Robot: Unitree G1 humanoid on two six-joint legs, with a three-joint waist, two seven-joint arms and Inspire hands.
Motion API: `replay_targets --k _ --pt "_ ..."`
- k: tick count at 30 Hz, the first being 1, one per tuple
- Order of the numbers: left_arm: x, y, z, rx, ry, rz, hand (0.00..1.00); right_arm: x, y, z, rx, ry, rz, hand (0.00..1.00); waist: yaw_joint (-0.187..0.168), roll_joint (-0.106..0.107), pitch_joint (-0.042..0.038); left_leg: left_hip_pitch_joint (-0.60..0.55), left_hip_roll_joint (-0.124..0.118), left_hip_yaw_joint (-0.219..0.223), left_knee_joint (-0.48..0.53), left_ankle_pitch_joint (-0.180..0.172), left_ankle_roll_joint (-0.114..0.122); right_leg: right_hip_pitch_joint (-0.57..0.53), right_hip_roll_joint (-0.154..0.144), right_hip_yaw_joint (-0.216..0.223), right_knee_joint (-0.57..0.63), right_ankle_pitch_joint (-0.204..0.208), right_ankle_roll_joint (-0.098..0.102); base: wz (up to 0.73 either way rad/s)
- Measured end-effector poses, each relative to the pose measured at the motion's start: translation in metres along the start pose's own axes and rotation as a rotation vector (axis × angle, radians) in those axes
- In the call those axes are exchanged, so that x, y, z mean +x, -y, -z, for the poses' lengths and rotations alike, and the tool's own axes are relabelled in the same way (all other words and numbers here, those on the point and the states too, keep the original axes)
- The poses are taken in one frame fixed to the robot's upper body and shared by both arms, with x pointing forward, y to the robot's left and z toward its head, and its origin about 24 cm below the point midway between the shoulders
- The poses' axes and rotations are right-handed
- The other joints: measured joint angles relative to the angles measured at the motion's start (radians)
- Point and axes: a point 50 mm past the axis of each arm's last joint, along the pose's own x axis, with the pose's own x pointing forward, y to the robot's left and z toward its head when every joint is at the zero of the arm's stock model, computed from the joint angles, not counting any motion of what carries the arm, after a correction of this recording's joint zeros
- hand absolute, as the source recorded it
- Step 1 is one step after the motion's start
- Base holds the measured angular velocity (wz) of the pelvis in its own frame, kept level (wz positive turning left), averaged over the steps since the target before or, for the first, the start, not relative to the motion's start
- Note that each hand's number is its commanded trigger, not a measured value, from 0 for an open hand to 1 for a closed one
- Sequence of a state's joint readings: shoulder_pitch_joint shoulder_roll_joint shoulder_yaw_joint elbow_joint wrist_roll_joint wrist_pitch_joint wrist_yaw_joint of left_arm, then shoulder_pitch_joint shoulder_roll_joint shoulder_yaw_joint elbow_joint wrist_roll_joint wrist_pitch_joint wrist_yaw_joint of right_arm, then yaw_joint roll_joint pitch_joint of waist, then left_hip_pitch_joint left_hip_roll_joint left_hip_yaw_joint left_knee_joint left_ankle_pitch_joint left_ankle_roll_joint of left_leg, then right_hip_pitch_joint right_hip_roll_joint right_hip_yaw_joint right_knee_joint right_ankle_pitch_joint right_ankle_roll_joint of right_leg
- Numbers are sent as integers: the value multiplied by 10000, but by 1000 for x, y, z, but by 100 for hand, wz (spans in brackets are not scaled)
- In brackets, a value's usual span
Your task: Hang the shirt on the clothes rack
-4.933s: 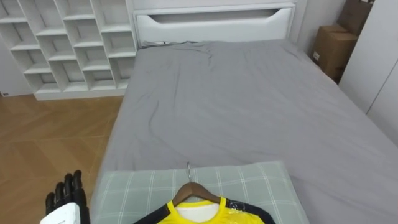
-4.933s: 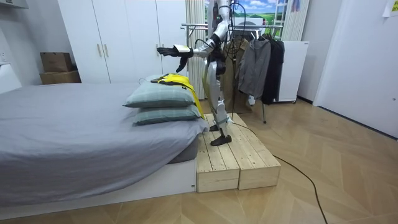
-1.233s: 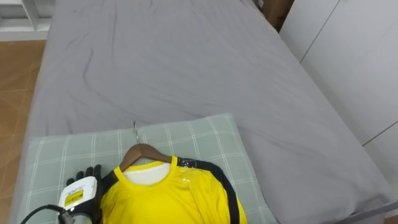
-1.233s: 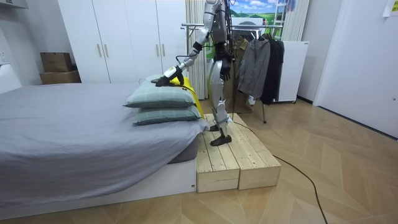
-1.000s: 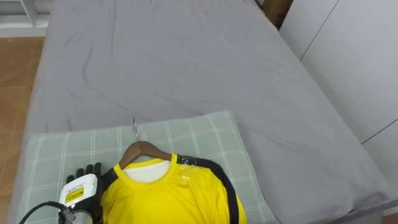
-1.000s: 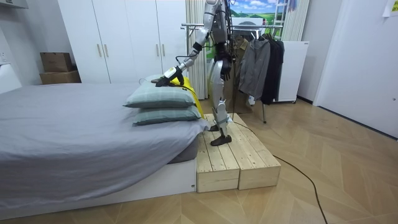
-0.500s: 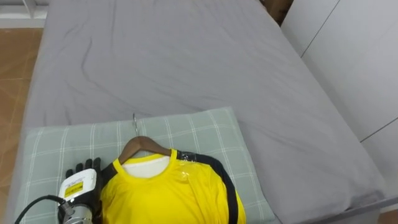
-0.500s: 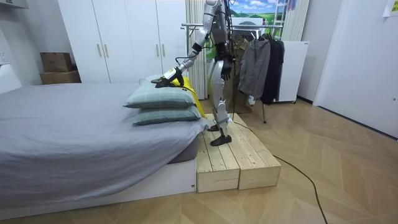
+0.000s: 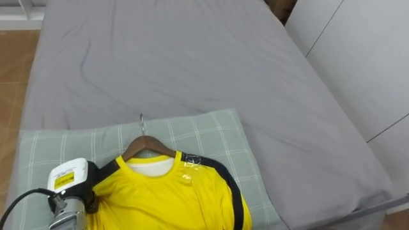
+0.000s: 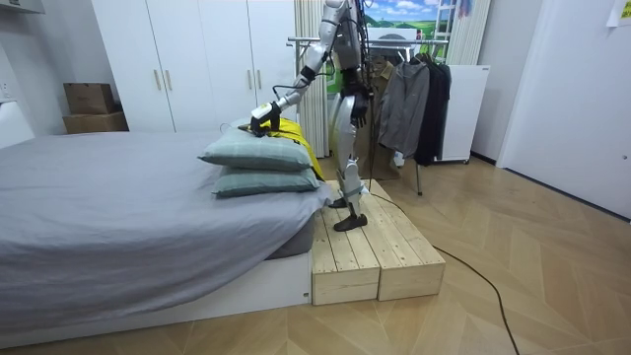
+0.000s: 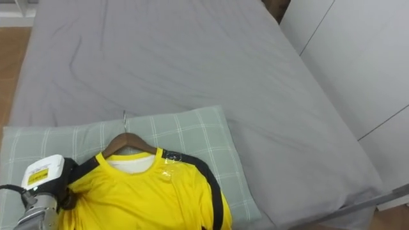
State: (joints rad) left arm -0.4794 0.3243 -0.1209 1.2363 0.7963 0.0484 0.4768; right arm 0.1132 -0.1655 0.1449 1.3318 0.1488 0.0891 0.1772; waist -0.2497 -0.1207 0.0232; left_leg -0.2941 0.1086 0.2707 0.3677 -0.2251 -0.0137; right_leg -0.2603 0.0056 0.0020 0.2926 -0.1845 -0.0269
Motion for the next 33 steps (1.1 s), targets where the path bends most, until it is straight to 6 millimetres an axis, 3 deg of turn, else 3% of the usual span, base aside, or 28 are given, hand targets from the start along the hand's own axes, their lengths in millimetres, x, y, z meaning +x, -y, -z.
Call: replay_targets --k 5,11,19,25,31,33 --pt "-1 2 0 31 -106 153 100 0 0 -1 2 27 -2 0 -2 83 2 28 12 31 9 3 2 4 -6 -24 33 7 -7 -1" --pt "-2 6 -2 19 -117 383 100 0 0 -1 12 21 -86 0 0 209 66 258 -7 45 -103 4 1 182 -15 -19 28 12 -8 0" --pt "-4 9 0 4 -142 450 100 0 0 -3 19 149 -67 0 108 267 66 524 4 235 -264 9 -8 339 -17 -9 -31 12 -8 -3" --pt "-9 16 5 -315 -378 653 100 0 1 -4 43 230 192 0 50 408 31 795 -8 287 -331 9 -9 653 -36 -88 -215 24 -1 -2" --pt "-13 22 5 -998 -414 802 100 0 2 -5 65 393 329 0 76 701 -95 1027 -22 286 -450 11 -14 880 -35 -124 -332 42 3 0" --pt "-13 21 4 -1204 -400 726 100 0 2 -5 61 435 352 0 80 736 -97 1072 -23 280 -470 20 -28 918 -31 -119 -334 43 3 0"
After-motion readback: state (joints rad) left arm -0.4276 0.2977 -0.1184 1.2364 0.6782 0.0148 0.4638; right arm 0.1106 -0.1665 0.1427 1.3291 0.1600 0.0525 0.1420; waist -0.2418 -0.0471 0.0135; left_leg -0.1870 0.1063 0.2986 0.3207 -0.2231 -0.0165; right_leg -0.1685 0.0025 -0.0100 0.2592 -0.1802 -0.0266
